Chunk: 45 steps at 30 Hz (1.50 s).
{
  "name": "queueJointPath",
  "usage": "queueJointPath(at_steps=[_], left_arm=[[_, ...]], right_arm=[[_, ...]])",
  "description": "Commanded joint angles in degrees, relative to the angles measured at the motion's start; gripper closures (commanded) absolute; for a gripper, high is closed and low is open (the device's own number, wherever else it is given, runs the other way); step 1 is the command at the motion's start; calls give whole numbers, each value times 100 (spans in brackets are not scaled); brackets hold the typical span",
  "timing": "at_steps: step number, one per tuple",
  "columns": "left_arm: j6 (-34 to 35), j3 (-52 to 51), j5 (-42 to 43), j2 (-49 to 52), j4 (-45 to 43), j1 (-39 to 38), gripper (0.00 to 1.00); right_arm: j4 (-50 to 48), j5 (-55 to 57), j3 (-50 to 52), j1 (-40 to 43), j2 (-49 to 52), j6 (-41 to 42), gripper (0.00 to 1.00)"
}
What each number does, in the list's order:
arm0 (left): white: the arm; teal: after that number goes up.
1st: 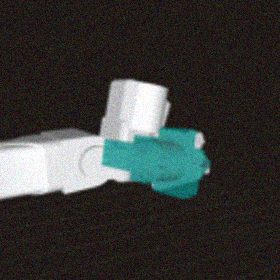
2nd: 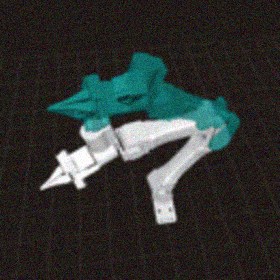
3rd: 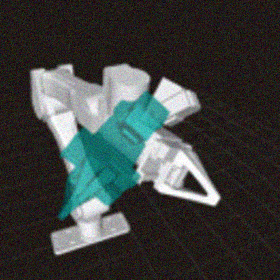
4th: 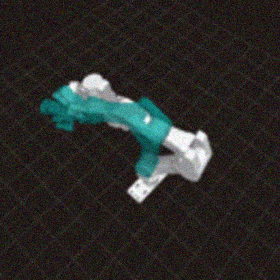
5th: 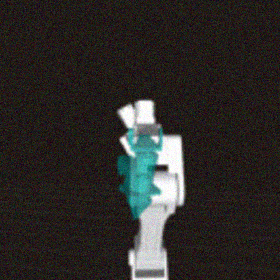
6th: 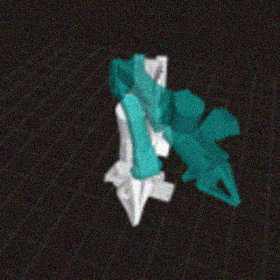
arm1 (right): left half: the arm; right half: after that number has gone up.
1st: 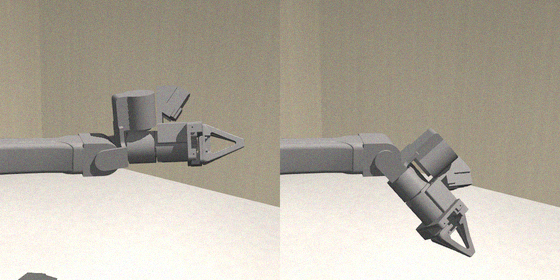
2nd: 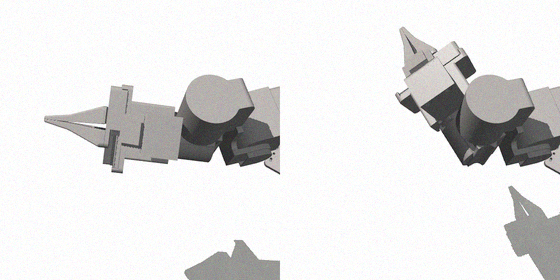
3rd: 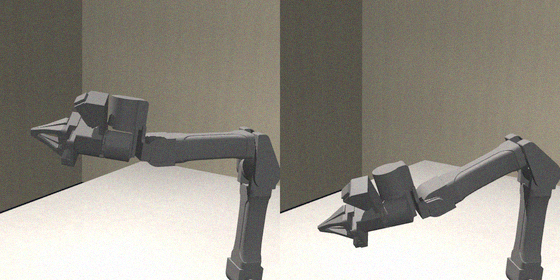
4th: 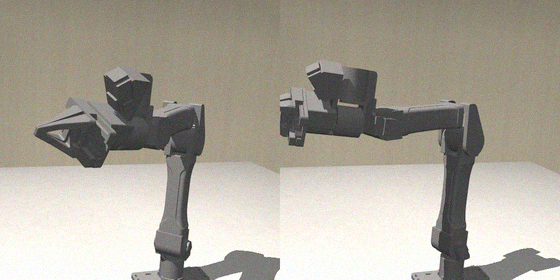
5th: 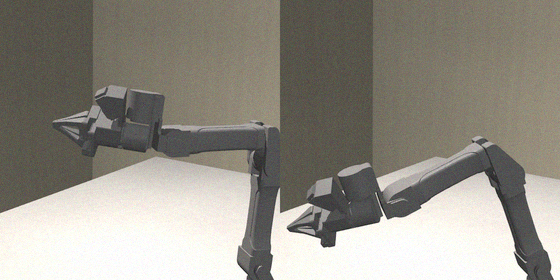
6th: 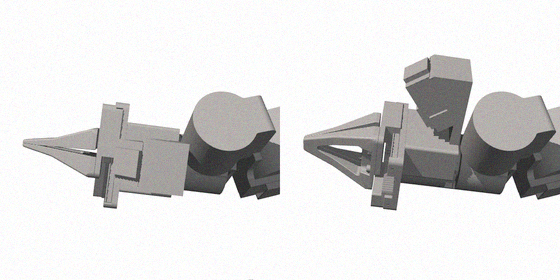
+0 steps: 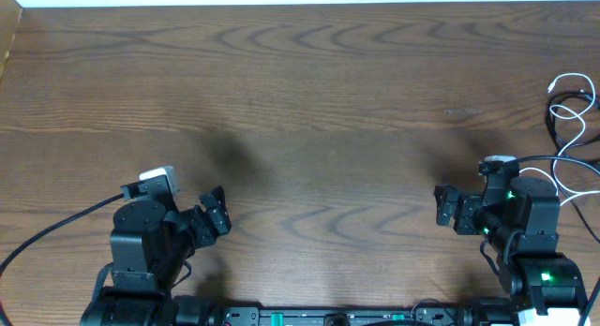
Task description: Untangle cables
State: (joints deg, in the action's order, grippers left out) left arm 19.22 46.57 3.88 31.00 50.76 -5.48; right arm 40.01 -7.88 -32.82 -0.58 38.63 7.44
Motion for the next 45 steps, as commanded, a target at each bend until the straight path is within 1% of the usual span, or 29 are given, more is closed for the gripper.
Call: queueJointPath(at_steps=[1,5,13,19,25,29,35,41,45], left_arm=[[-94,-35,-114,2,-4,-7,7],[-94,-35,-116,2,-4,-7,7],[-94,-35,-116,2,-4,-7,7],[-94,-35,-114,2,-4,-7,7],[-94,-35,-114,2,-4,-7,7],[-94,-35,-116,2,-4,-7,7],[-94,-35,-114,2,-4,-7,7],[-94,-35,-116,2,-4,-7,7],[-94,-35,-114,2,-4,-7,7]], right_arm=[[68,28,50,-26,-11,66,1],[267,28,50,-26,-11,66,1],[229,26,50,-26,-13,66,1],[114,52,131,70,-476,61,1],[-55,70,570,70,-1318,63,1],[-417,20,1110,70,-1991,66,1],[-1447,-323,2009,70,-2850,68,1],[-2472,-323,2636,70,-3324,68,1],[-2656,-313,2719,70,-3528,66,1]])
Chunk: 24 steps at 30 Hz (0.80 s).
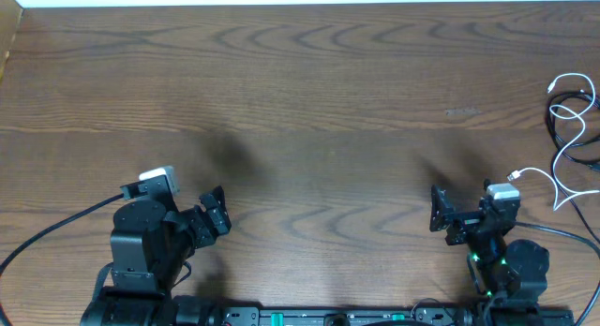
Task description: Untangle cables
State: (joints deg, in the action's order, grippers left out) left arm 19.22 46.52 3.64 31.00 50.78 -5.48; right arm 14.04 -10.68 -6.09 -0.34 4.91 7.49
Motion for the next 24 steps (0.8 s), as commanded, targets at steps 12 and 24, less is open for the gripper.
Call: queueJointPath(at_steps=[12,24], left_arm=[[-94,-31,-92,2,-7,-7,7],[-94,-31,-92,2,-7,-7,7]], right_arm=[[-166,-44,96,24,-461,63,1],[-1294,114,581,31,-463,59,1]])
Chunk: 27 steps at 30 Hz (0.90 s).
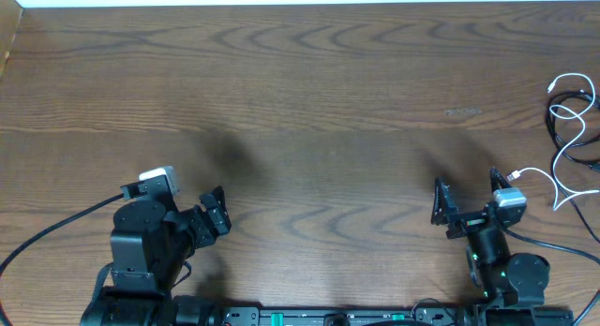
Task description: Untangle cables
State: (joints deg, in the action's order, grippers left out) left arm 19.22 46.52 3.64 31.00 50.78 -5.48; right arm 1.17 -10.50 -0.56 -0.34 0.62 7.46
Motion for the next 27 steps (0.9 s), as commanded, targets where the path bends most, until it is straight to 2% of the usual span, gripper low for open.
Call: queueJointPath(at_steps=[1,27], left_arm=[[-94,-31,-92,2,-7,-7,7],[-94,-31,-92,2,-7,-7,7]], right_arm=[[39,94,28,31,-35,61,1],[227,866,26,28,-35,-90,1]])
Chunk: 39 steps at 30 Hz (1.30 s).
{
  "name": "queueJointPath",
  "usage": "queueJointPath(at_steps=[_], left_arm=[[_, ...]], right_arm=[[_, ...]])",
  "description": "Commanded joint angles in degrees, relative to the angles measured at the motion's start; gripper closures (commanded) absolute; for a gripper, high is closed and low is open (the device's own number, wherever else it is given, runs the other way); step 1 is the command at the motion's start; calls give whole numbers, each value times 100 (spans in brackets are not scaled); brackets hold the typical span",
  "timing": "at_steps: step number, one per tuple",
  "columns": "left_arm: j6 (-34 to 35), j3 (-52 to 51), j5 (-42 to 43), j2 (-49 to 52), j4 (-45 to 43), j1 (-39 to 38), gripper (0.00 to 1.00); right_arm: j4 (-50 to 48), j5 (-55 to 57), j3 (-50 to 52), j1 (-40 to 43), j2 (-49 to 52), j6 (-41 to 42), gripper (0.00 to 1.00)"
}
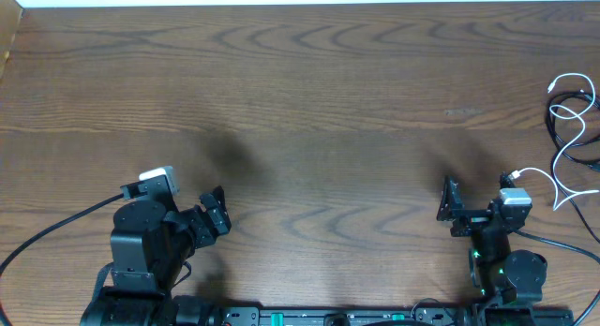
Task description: Untangle cables
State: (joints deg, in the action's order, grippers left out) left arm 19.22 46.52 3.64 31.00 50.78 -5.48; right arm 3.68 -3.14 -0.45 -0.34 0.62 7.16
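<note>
A tangle of white and black cables [569, 129] lies at the table's right edge. One white strand ends in a plug [518, 175] that points left. My right gripper [477, 199] stands low near the front edge, just left of that plug. Its jaws look open and hold nothing, and its left finger [451, 200] shows dark against the wood. My left gripper [218, 212] rests at the front left, far from the cables. Its jaws are slightly apart and empty.
The brown wooden table [300, 92] fills the view. A black lead [47, 237] runs from the left arm's base off the left edge. A board edge [9, 45] stands at the far left corner.
My right gripper has shifted a little to the right, closer to the white plug, and its fingers look less widely spread. The left arm and the cables have not moved.
First my right arm was folded, its gripper pointing left and its body over part of the white cable. Then the wrist had turned and the white plug was uncovered. Later the jaws stood wide open, and now sit nearer the plug. The left arm stayed still.
</note>
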Motion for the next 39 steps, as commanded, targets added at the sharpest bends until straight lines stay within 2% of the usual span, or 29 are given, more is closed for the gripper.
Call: queueJointPath(at_steps=[1,5,39], left_arm=[[-94,-31,-92,2,-7,-7,6],[-94,-31,-92,2,-7,-7,6],[-94,-31,-90,2,-7,-7,6]], right_arm=[[-15,131,15,31,-35,-70,1],[22,103,15,28,-35,-343,1],[37,20,13,28,-33,-251,1]])
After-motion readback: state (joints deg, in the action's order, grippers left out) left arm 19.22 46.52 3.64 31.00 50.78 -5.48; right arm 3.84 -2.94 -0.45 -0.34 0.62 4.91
